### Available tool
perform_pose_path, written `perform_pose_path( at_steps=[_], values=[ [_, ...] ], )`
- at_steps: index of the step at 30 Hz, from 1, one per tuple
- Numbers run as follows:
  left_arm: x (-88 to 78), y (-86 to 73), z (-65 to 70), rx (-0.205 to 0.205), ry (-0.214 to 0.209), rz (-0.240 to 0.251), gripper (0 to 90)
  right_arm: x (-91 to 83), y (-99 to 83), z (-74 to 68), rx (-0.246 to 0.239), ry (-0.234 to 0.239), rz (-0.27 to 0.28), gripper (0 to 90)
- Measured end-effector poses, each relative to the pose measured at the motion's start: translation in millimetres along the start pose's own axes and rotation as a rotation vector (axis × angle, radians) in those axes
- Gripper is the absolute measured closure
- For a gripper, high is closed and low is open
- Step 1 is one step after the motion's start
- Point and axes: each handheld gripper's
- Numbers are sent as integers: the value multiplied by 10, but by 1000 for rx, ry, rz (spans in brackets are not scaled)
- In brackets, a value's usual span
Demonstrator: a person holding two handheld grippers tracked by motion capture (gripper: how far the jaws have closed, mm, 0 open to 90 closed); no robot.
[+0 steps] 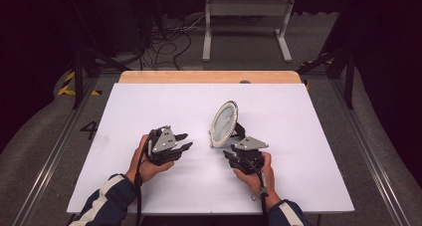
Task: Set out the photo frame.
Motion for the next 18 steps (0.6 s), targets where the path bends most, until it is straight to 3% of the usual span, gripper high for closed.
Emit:
perform_pose_path(
  at_steps=[5,12,15,18],
  values=[
    [-125,-131,-10,-45,11,1,522,-26,69,-75,22,-2,54,520],
    [-177,-276,67,-57,25,-45,347,-1,155,-77,66,-18,91,454],
    [-195,-352,131,-60,17,-85,252,45,186,-59,115,-18,106,402],
    [-244,-418,165,-58,27,-105,235,110,214,-59,144,-11,105,406]
  ],
)
Point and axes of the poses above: each handheld gripper's, and its own axes: x roughly forward along the jaws, y roughly out of its top, z roughly to its right, and after that the axes turned 2 degrees about z, right-handed
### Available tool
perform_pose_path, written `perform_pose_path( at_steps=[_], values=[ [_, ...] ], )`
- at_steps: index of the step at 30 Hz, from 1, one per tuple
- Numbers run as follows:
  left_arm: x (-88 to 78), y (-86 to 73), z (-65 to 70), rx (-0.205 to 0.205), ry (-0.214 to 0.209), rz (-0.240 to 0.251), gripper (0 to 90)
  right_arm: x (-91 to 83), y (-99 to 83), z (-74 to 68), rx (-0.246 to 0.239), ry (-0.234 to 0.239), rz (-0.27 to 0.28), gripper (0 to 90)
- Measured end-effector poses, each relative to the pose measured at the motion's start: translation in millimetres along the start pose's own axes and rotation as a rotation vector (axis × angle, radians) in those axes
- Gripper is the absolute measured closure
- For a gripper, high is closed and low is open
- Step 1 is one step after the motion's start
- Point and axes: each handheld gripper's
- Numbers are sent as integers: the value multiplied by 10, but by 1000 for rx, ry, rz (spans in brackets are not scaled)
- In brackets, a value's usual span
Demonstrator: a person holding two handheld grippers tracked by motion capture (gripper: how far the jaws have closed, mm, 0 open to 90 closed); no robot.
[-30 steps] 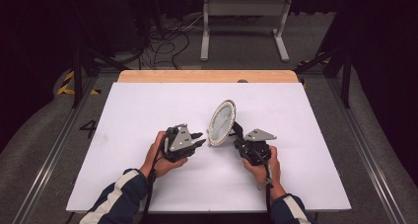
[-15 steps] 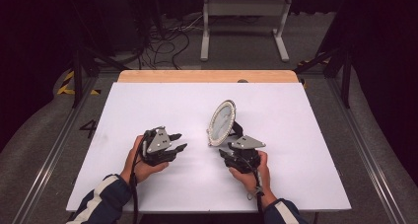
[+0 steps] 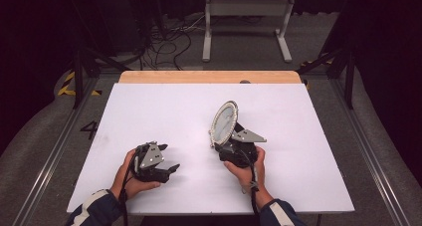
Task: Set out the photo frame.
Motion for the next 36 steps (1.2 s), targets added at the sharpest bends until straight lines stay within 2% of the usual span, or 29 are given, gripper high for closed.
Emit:
perform_pose_path(
  at_steps=[4,6,12,16,18,23,24,29,32,36],
  values=[
    [-51,-38,-18,-13,22,-2,215,69,59,-9,23,-1,11,429],
    [-92,-60,-25,-24,30,5,206,59,113,-5,26,-1,44,461],
    [-156,-125,-29,-39,59,-5,196,114,144,19,46,-4,30,518],
    [-149,-151,-18,-54,55,-14,196,115,151,-7,35,13,35,610],
    [-118,-158,-1,-50,48,-32,195,111,157,-18,21,3,27,613],
    [-79,-151,22,-43,45,-49,199,95,152,22,19,35,13,618],
    [-67,-146,30,-45,32,-50,200,85,146,32,13,41,10,621],
    [-52,-136,59,-40,22,-49,200,49,136,72,9,68,-5,644],
    [-56,-136,68,-37,20,-48,198,23,130,106,18,86,-10,686],
    [-88,-123,46,-40,37,-38,193,4,135,133,7,104,-20,701]
  ],
)
Point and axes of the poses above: each handheld gripper's, and its own axes: x roughly forward along the jaws, y roughly out of its top, z roughly to its right, and after that the axes turned 2 degrees about z, right-handed
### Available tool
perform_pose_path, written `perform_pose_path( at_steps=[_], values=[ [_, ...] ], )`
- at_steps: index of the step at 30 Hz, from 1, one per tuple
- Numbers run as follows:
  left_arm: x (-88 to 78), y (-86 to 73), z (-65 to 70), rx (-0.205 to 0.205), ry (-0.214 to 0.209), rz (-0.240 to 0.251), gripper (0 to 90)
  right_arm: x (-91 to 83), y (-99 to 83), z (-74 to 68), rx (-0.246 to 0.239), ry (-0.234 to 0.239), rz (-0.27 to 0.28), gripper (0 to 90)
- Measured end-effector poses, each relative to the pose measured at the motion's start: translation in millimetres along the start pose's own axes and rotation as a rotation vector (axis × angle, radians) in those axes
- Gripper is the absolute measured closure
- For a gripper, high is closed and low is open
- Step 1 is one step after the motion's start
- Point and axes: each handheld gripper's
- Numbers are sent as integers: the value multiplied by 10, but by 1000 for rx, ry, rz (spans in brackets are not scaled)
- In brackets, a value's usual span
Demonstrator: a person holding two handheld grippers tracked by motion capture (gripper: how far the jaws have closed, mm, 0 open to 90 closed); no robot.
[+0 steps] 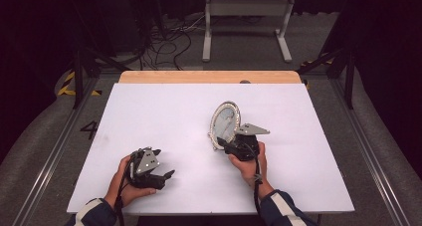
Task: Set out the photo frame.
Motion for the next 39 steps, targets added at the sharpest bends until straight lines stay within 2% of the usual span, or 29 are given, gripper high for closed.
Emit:
perform_pose_path(
  at_steps=[5,11,19,25,29,34,39],
  values=[
    [-30,19,-43,-21,0,24,183,-23,2,7,-19,3,-8,707],
    [7,39,-37,-8,-13,16,183,-51,4,28,-25,12,-17,716],
    [63,69,-41,-1,-24,10,190,-102,40,104,-40,70,-72,749],
    [159,205,-101,2,-42,33,185,-141,55,160,-48,116,-107,756],
    [252,322,-162,0,-71,56,183,-161,58,189,-52,136,-120,759],
    [432,499,-219,-1,-104,71,177,-174,41,193,-45,138,-114,758],
    [568,627,-209,8,-122,80,171,-168,21,177,-32,128,-92,746]
  ],
)
Point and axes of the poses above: each handheld gripper's, and its own axes: x roughly forward along the jaws, y roughly out of its top, z roughly to its right, and after that the axes turned 2 degrees about z, right-handed
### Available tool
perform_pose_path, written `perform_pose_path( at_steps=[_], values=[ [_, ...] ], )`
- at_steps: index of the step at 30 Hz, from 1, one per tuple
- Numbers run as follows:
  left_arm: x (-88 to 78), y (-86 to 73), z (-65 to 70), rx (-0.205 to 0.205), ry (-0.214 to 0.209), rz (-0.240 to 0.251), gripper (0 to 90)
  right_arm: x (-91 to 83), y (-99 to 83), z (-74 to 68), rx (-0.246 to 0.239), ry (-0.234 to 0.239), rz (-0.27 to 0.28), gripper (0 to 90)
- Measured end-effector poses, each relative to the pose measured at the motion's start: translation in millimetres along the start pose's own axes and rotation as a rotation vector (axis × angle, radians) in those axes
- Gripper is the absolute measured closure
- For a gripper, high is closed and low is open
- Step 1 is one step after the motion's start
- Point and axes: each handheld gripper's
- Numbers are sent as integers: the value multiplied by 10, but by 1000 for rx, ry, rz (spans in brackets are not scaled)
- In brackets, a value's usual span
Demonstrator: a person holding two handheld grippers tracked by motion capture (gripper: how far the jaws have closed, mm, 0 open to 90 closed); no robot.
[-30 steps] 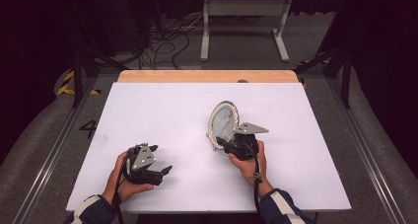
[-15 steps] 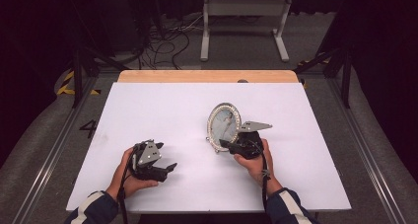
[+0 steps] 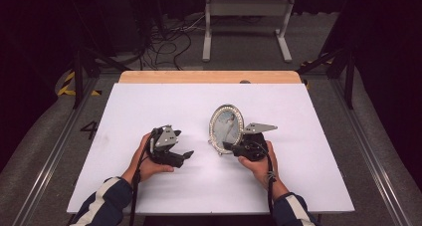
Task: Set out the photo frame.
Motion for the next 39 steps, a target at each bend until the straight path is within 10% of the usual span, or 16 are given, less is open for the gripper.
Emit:
perform_pose_path(
  at_steps=[6,13,30,31,39],
  values=[
    [193,149,17,26,-15,7,186,140,-110,-56,14,-36,13,651],
    [335,192,-45,-8,-31,23,189,244,-153,-132,19,-76,21,762],
    [591,318,-82,-42,-76,40,217,143,-111,93,43,42,-43,779],
    [608,319,-86,-45,-82,34,214,132,-115,78,33,1,-43,659],
    [676,401,-154,-74,-119,69,209,-109,-126,19,-23,-72,-8,560]
  ],
)
Point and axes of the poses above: each handheld gripper's, and its own axes: x roughly forward along the jaws, y roughly out of its top, z roughly to its right, and after that the axes turned 2 degrees about z, right-handed
